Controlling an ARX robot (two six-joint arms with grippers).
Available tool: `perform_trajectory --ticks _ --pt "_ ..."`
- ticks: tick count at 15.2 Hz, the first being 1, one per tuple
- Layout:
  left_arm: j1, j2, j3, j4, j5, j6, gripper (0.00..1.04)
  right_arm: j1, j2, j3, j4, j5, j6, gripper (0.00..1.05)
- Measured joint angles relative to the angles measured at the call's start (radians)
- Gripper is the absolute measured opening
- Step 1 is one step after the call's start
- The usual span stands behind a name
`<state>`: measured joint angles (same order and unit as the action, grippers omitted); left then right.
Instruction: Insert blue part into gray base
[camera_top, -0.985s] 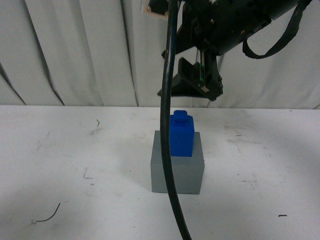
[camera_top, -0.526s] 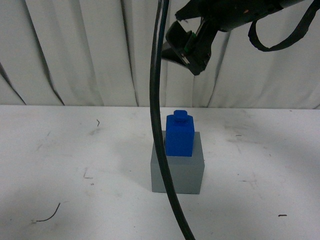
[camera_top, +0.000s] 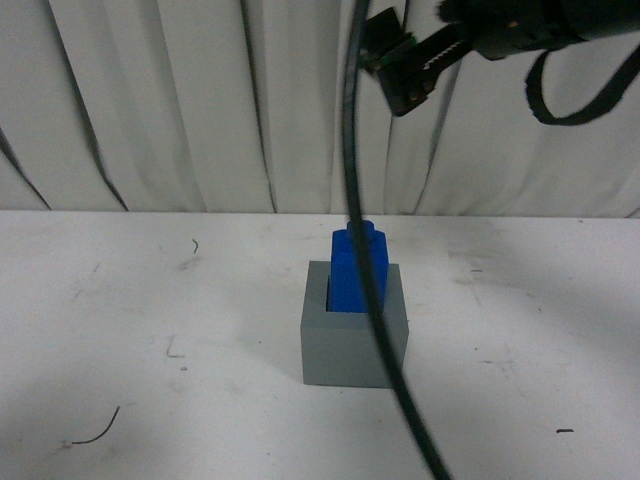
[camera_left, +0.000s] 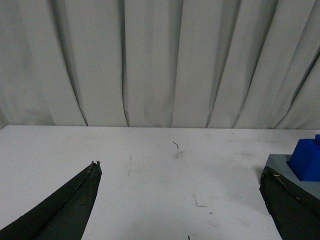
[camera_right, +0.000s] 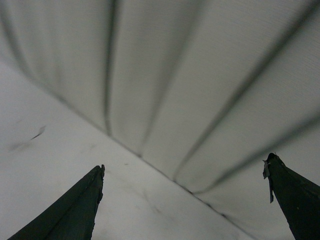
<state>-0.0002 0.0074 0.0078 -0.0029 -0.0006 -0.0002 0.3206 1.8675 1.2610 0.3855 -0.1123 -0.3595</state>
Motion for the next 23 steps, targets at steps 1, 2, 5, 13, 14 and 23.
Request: perform_trajectory --ticks 1,2,5,13,14,23 --pt "0.0 0.0 0.0 0.0 0.0 0.0 0.98 -0.003 -0.003 -0.01 0.014 0.021 0.021 0.98" --pt "0.0 0.0 0.0 0.0 0.0 0.0 0.98 -0.011 -0.008 -0.028 0.033 0.067 0.062 0.98" --pt "0.0 0.0 0.0 0.0 0.0 0.0 0.98 -0.036 -0.048 -0.085 0.049 0.203 0.204 0.98" --pt "0.0 0.0 0.0 0.0 0.0 0.0 0.98 -0.27 -0.679 -0.789 0.289 0.182 0.367 0.38" --pt "0.0 0.0 0.0 0.0 0.0 0.0 0.98 -0.312 -0.825 -0.89 0.206 0.124 0.366 0.25" --pt "0.0 0.0 0.0 0.0 0.0 0.0 0.98 -0.321 -1.759 -1.175 -0.397 0.112 0.361 0.02"
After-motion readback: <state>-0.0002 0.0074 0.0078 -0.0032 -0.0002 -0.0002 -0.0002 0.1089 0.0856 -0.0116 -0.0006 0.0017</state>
